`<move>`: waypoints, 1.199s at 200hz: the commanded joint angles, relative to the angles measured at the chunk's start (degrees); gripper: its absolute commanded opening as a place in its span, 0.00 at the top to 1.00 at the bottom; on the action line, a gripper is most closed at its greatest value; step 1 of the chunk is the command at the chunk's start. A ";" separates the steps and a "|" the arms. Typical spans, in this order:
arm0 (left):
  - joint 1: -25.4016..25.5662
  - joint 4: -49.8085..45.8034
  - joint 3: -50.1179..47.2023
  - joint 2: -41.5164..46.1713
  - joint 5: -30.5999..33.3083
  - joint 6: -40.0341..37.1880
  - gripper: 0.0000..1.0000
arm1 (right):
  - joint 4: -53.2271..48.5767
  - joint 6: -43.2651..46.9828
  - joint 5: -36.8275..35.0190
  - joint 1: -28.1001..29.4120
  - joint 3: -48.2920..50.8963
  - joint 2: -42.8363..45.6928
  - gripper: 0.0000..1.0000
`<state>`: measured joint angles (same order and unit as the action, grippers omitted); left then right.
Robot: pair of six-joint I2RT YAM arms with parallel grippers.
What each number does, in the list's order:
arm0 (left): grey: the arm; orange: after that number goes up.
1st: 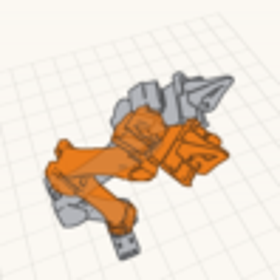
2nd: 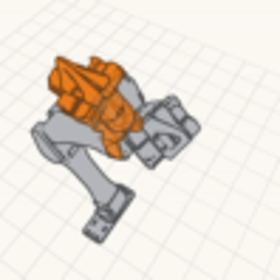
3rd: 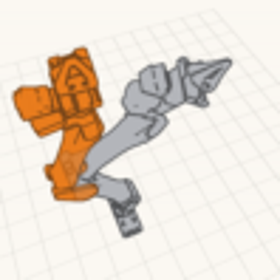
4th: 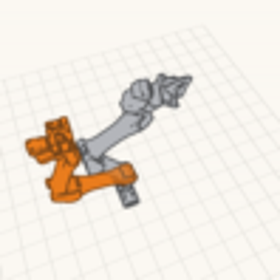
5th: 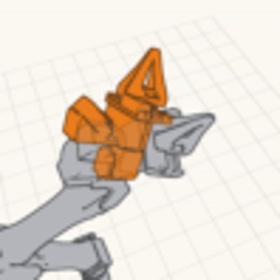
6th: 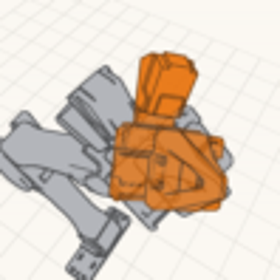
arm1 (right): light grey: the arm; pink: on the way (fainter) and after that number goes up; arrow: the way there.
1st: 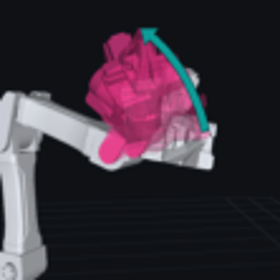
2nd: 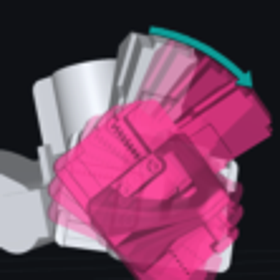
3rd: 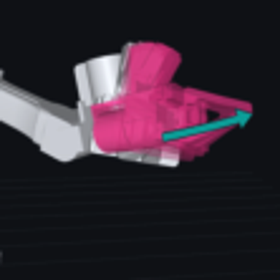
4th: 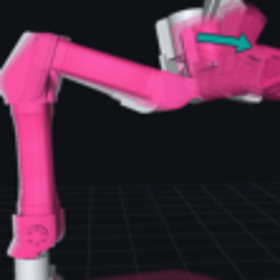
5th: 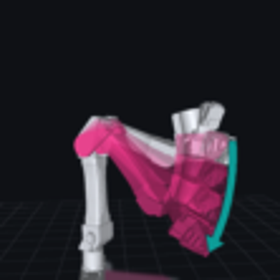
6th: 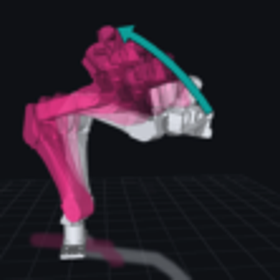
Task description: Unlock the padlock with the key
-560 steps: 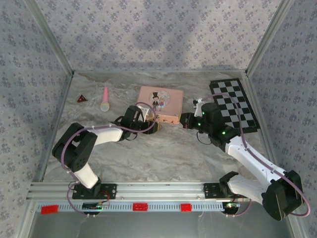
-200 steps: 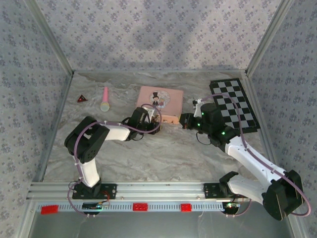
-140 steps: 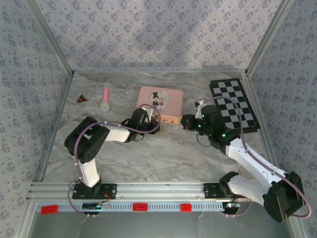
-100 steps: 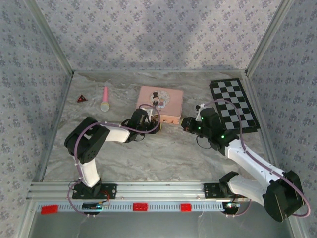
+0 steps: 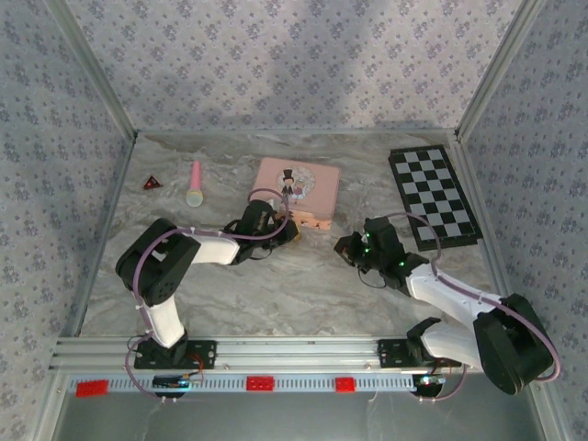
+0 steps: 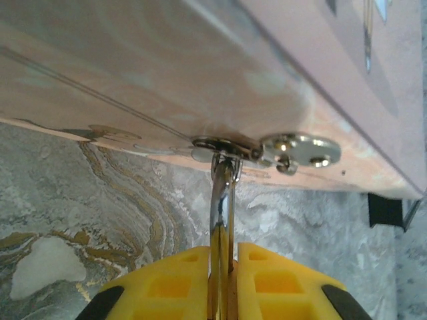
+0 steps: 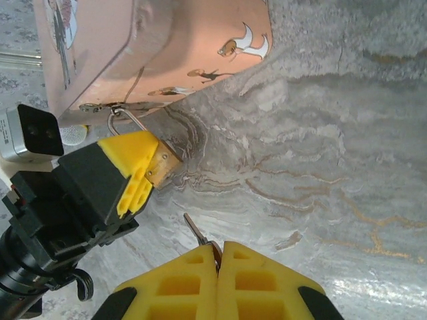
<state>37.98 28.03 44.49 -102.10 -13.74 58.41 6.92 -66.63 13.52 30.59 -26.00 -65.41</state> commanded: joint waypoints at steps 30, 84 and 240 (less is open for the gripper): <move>-0.47 5.04 1.61 1.63 0.12 7.85 0.88 | 6.38 -7.73 0.58 0.70 1.84 -1.10 1.00; -0.39 5.38 1.91 1.99 -0.84 7.73 0.88 | 18.99 -11.40 5.38 1.62 1.60 -10.82 1.00; 0.52 9.62 0.01 3.32 3.69 17.34 0.89 | 49.57 -29.10 10.12 1.28 2.96 -29.44 1.00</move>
<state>38.28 30.79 44.47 -101.67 -12.36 72.71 50.52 -92.79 22.83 31.55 -23.73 -93.84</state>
